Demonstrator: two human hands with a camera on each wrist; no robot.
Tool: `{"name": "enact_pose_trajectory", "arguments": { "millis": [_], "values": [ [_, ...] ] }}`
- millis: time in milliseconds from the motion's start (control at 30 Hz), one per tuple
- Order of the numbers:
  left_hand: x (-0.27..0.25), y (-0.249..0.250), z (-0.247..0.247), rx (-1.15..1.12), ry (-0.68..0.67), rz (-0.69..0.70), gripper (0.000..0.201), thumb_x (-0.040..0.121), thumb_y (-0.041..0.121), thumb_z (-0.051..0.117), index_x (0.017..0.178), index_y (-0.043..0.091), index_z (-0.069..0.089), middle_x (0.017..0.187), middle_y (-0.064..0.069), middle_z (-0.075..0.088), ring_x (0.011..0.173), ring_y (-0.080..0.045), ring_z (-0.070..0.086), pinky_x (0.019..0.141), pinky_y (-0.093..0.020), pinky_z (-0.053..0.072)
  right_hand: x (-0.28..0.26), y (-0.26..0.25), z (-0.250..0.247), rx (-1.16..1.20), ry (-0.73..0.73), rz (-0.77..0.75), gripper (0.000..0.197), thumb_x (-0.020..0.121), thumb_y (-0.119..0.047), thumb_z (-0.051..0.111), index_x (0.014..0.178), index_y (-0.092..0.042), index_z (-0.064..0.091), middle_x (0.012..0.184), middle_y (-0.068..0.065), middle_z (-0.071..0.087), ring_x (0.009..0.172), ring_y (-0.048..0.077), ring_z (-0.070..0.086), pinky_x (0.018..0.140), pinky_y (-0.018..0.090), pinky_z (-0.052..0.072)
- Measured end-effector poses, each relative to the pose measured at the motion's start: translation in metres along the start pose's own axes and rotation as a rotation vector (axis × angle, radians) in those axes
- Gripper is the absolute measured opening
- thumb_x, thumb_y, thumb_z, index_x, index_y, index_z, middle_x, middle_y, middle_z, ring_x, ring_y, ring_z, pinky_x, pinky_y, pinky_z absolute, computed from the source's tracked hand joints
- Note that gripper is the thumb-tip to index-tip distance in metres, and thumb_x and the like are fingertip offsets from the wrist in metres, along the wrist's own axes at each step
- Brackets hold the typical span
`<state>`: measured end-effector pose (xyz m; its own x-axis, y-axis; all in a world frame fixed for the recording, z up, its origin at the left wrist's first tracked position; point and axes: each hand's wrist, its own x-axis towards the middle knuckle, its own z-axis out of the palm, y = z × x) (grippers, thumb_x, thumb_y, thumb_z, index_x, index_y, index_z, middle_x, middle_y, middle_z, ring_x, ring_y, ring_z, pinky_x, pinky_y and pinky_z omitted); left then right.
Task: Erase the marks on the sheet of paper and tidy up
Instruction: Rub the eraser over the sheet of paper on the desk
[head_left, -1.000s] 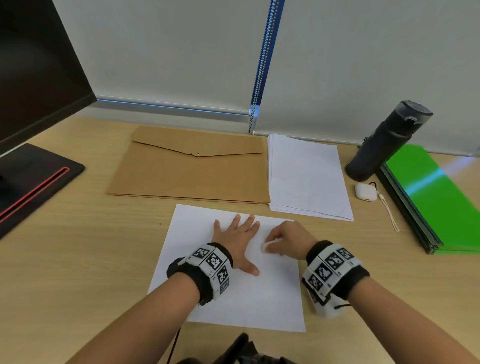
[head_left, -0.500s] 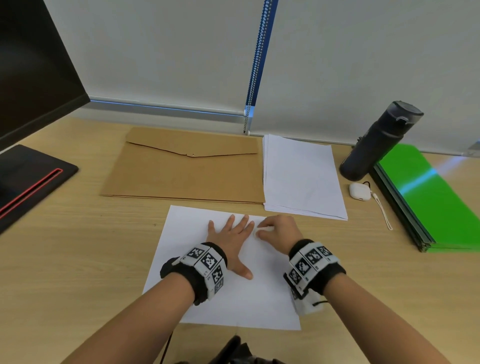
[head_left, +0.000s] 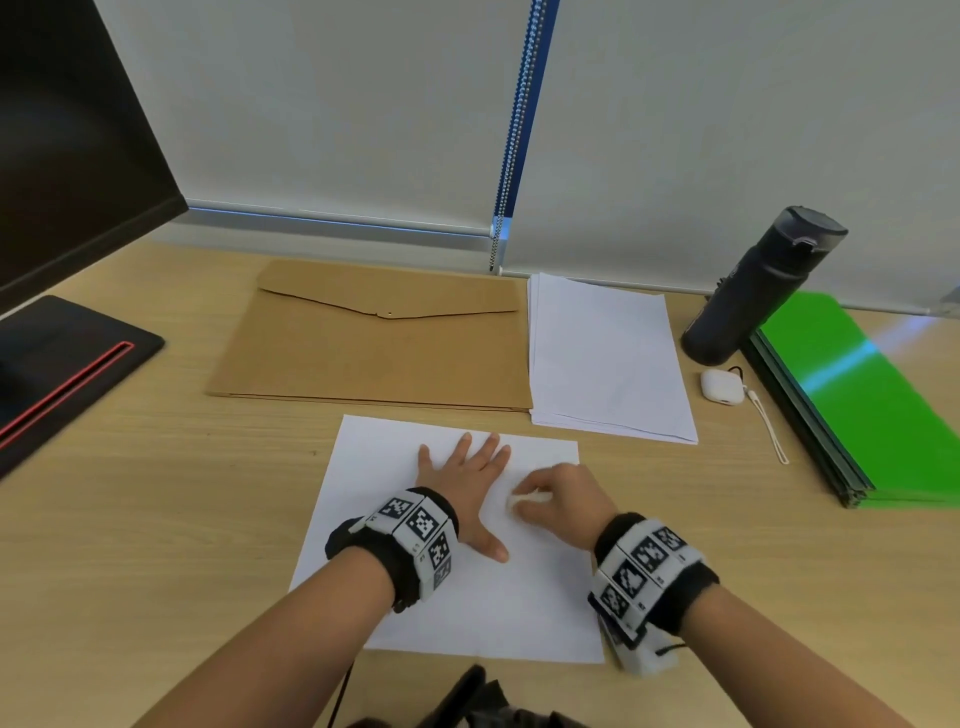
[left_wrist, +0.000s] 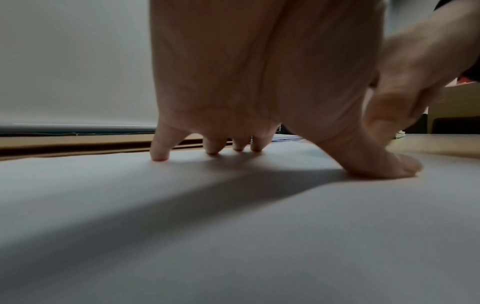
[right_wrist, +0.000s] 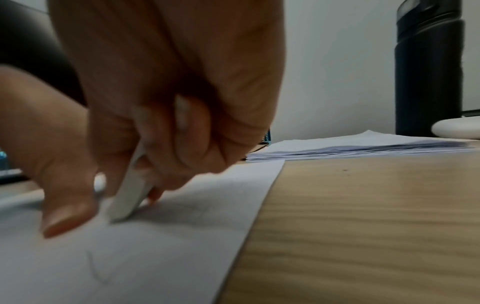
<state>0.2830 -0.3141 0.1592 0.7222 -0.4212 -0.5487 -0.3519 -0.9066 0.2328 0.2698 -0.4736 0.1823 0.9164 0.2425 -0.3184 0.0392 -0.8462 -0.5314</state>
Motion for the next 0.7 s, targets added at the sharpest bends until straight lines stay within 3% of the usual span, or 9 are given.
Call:
{"name": "enact_pose_trajectory", "arguments": {
  "millis": [67, 133, 167, 267, 367, 467, 633, 700],
  "values": [
    [0.0, 0.0, 0.0, 0.001, 0.002, 0.002, 0.125, 0.068, 0.064, 0.07, 0.149, 0.025, -0.016, 0.155, 0.008, -0.025, 0.144, -0.023, -0.019, 0.108, -0.066, -0.003, -0.011, 0.005, -0.003, -0.008, -0.164, -0.007, 0.022, 0.079, -0.023, 0.069, 0.098, -0.011, 0.073, 0.093, 0.0, 0.071, 0.073, -0.004, 0.06, 0.066, 0.007, 0.041],
    [-0.001, 0.001, 0.0, 0.001, 0.003, 0.004, 0.124, 0.069, 0.064, 0.069, 0.15, 0.025, -0.016, 0.155, 0.009, -0.025, 0.144, -0.022, -0.019, 0.108, -0.066, -0.003, -0.017, 0.01, -0.008, 0.113, -0.23, 0.058, 0.019, 0.079, -0.023, 0.071, 0.094, -0.012, 0.072, 0.072, -0.001, 0.064, 0.045, -0.003, 0.051, 0.048, 0.009, 0.04],
    [-0.001, 0.0, 0.0, 0.001, 0.003, 0.005, 0.123, 0.069, 0.064, 0.069, 0.15, 0.026, -0.015, 0.155, 0.009, -0.025, 0.144, -0.021, -0.02, 0.108, -0.066, -0.003, -0.019, 0.012, -0.01, 0.236, -0.199, 0.111, 0.017, 0.079, -0.022, 0.071, 0.094, -0.013, 0.071, 0.064, -0.001, 0.059, 0.038, 0.0, 0.046, 0.042, 0.012, 0.039],
    [-0.003, 0.002, -0.002, -0.017, 0.002, 0.011, 0.12, 0.071, 0.061, 0.07, 0.151, 0.024, -0.012, 0.156, 0.009, -0.024, 0.144, -0.021, -0.02, 0.107, -0.067, -0.004, -0.024, 0.027, -0.017, 0.6, 0.074, 0.244, 0.017, 0.081, -0.016, 0.07, 0.096, -0.009, 0.066, 0.05, -0.003, 0.051, 0.036, 0.006, 0.041, 0.036, 0.018, 0.032],
    [-0.004, 0.009, -0.005, 0.014, 0.011, 0.071, 0.114, 0.076, 0.05, 0.071, 0.151, 0.013, -0.006, 0.158, 0.004, -0.017, 0.144, -0.021, -0.019, 0.112, -0.06, -0.006, -0.03, 0.038, -0.02, 0.723, 0.226, 0.3, 0.017, 0.08, -0.012, 0.07, 0.095, -0.005, 0.065, 0.043, -0.003, 0.046, 0.035, 0.009, 0.036, 0.037, 0.019, 0.028],
    [-0.003, 0.015, -0.007, -0.035, 0.01, 0.121, 0.107, 0.078, 0.039, 0.074, 0.152, 0.015, 0.001, 0.159, 0.004, -0.01, 0.146, -0.018, -0.013, 0.116, -0.052, -0.003, -0.033, 0.039, -0.013, 0.684, 0.152, 0.301, 0.013, 0.083, -0.013, 0.067, 0.093, -0.005, 0.064, 0.044, 0.001, 0.048, 0.034, 0.01, 0.039, 0.036, 0.019, 0.029],
    [-0.002, 0.012, -0.01, -0.059, 0.021, 0.135, 0.106, 0.073, 0.039, 0.078, 0.152, 0.025, 0.009, 0.16, 0.007, -0.003, 0.146, -0.016, -0.009, 0.114, -0.054, -0.002, -0.032, 0.023, -0.004, 0.58, -0.095, 0.268, 0.005, 0.088, -0.015, 0.059, 0.085, -0.011, 0.058, 0.053, 0.002, 0.057, 0.034, 0.01, 0.049, 0.035, 0.018, 0.037],
    [-0.002, 0.011, -0.009, -0.066, 0.004, 0.143, 0.109, 0.071, 0.041, 0.079, 0.152, 0.028, 0.006, 0.159, 0.008, -0.006, 0.146, -0.016, -0.012, 0.112, -0.056, -0.007, -0.027, 0.017, -0.004, 0.515, -0.1, 0.237, 0.003, 0.088, -0.016, 0.06, 0.086, -0.013, 0.059, 0.056, 0.002, 0.057, 0.034, 0.007, 0.048, 0.035, 0.018, 0.038]
  ]
}}
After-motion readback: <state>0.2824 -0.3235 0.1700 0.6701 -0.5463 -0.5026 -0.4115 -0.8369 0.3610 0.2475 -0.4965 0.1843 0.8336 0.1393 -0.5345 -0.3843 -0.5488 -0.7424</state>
